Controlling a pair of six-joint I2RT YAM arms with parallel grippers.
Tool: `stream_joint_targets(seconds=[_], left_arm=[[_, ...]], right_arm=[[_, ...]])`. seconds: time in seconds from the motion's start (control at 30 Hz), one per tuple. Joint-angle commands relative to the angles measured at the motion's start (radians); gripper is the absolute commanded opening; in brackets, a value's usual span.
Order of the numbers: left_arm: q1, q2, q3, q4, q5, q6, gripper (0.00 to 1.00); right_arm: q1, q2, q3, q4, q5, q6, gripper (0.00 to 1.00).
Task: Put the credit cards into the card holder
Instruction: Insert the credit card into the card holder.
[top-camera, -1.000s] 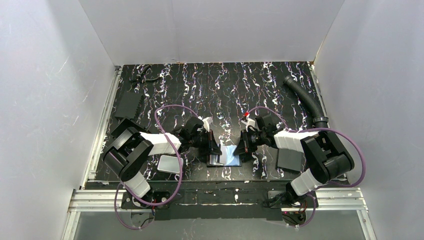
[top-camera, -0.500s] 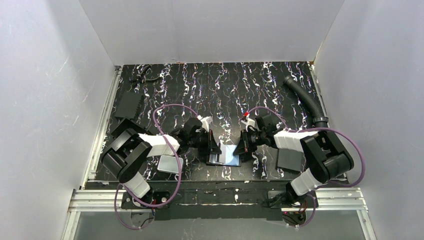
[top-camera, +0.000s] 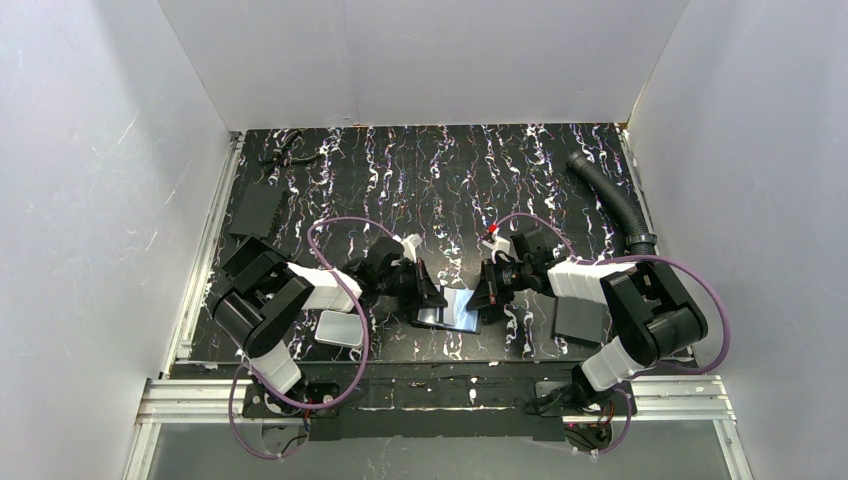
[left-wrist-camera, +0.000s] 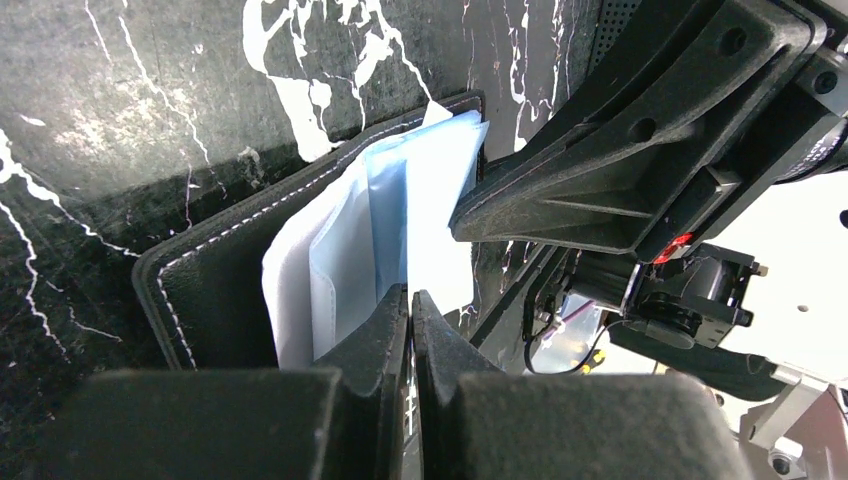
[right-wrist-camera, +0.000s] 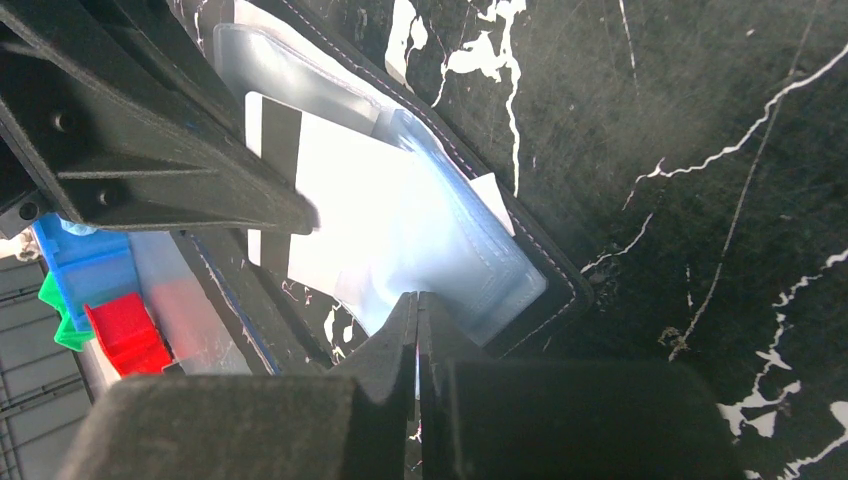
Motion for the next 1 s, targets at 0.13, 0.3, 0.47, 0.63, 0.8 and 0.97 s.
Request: stream_joint_targets(seconds=[0.13, 0.3, 0.47, 0.63, 0.8, 0.97], left_arm=[[0.0, 0.013, -0.022, 0.004, -0.006, -0.032, 0.29], [-0.007, -0.039, 0.021, -0.16, -0.059, 0.044, 0.52], [-0.046, -0.069, 0.168, -0.532, -0.236, 0.128, 0.57], [-0.079, -0.01, 0.257, -0.601, -0.219, 0.123, 0.55], [-0.115, 0.021, 0.298, -0.592, -0.23, 0.117, 0.54], [-0.162, 0.062, 0.348, -0.561, -0.23, 0.12, 0.54]], right_arm=[[-0.002, 0.009, -0.006, -0.019, 0.024, -0.027, 0.03], [-0.002, 0.001, -0.014, -0.021, 0.024, -0.027, 0.03], [-0.002, -0.004, -0.017, -0.015, 0.024, -0.022, 0.03], [-0.002, 0.0, -0.016, -0.002, 0.019, -0.013, 0.03], [-0.002, -0.005, -0.019, -0.004, 0.02, -0.012, 0.03], [-0.002, -0.011, -0.024, 0.0, 0.023, -0.009, 0.03]])
